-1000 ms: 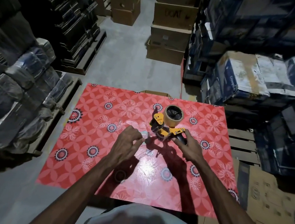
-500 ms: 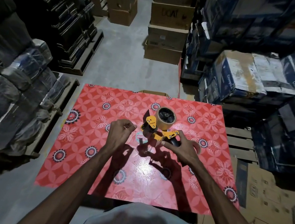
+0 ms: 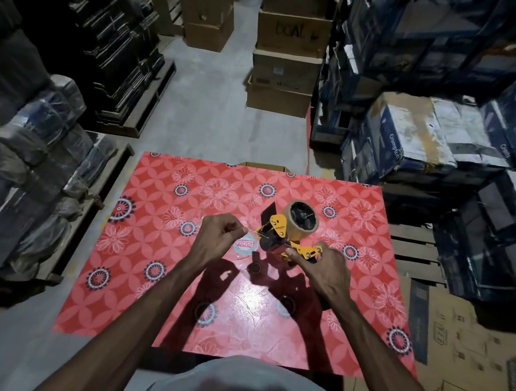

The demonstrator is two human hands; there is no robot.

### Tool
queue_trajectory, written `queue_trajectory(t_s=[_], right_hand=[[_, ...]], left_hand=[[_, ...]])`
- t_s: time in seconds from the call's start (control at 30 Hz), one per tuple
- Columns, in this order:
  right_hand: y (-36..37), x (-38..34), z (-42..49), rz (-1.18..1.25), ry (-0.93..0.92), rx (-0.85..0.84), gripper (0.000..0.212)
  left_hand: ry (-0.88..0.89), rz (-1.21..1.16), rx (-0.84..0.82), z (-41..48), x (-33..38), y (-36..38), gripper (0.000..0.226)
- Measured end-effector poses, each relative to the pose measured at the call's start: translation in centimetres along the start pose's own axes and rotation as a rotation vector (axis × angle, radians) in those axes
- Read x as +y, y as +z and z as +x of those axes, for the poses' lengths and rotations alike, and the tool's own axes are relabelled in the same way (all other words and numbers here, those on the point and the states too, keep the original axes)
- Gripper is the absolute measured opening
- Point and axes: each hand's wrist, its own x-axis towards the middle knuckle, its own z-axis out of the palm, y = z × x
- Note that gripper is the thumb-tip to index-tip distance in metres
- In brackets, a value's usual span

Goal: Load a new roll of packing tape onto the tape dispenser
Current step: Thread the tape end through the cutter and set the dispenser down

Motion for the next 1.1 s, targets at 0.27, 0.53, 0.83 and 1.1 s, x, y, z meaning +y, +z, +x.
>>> queue_trajectory(t_s=[0.27,0.53,0.83,1.1], right_hand=[[0.8,2.5,0.6,0.234,0.002,-0.069,0.061],[0.7,3.2,0.5,0.440,-0.005,-0.107,0.042],[0.7,1.9,0.2,0.244,-0.089,0.007,0.060],[1.1,1.1,0.9,0.028,-0.164,0.070,0.072]], left_hand=[[0.055,0.046,-0.011,0.8,0.6,0.4,0.016],[0.112,0.071,-0.198,2.0,-0.1,-1.5,0.015],[-0.167,-0.317,-0.216,0.5,-2.5,-0.9,0.025],[-0.211,-0.171,-0.112,-1.2,-4.0,0.7,0.069]])
